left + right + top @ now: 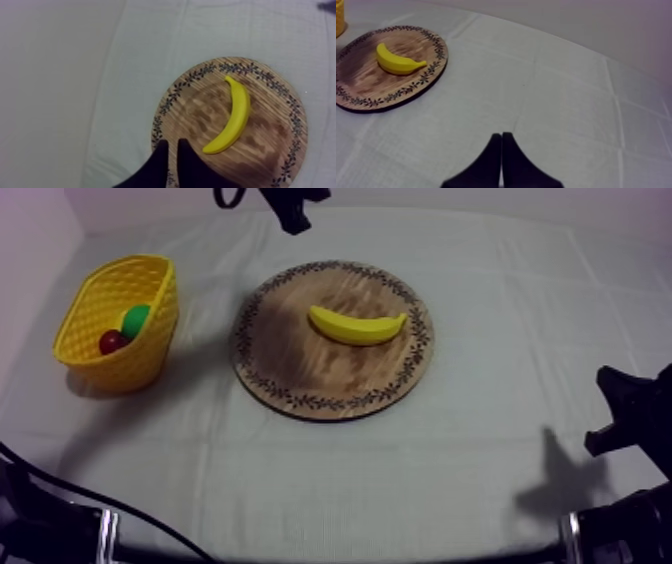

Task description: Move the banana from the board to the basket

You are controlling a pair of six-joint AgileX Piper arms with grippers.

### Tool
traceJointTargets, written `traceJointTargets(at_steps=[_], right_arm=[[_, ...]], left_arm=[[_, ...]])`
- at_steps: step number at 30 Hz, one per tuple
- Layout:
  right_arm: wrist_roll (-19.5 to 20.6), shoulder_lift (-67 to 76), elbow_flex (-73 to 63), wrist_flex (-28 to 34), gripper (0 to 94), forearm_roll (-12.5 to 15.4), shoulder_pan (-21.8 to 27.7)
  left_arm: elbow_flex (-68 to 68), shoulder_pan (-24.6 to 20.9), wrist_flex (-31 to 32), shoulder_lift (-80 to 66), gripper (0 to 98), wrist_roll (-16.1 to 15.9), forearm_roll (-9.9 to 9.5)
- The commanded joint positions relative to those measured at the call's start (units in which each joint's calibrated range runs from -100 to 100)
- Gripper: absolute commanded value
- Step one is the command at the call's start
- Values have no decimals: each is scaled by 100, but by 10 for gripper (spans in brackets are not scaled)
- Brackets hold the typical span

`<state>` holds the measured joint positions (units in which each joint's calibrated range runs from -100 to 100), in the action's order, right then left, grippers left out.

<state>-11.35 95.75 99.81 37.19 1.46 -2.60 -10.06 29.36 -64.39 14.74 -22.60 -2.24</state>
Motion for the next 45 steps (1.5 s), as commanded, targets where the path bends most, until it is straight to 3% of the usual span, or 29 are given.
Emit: traceJointTargets(at_steps=[1, 7, 13, 30, 45], right_arm=[[0, 0, -3, -1, 3, -2, 0], [0, 0, -3, -1, 3, -2, 0], [0, 0, -3, -1, 3, -2, 0], [0, 0, -3, -1, 3, -2, 0], [1, 0, -3, -1, 3, -2, 0]], left_arm=[[-6, 2, -66, 15, 268, 3, -11], [-74, 4, -478, 66, 601, -131, -149], [-143, -24, -803, 95, 715, -301, -279], [391, -6, -744, 416, 708, -562, -357], [264, 190, -531, 1584, 684, -535, -360]])
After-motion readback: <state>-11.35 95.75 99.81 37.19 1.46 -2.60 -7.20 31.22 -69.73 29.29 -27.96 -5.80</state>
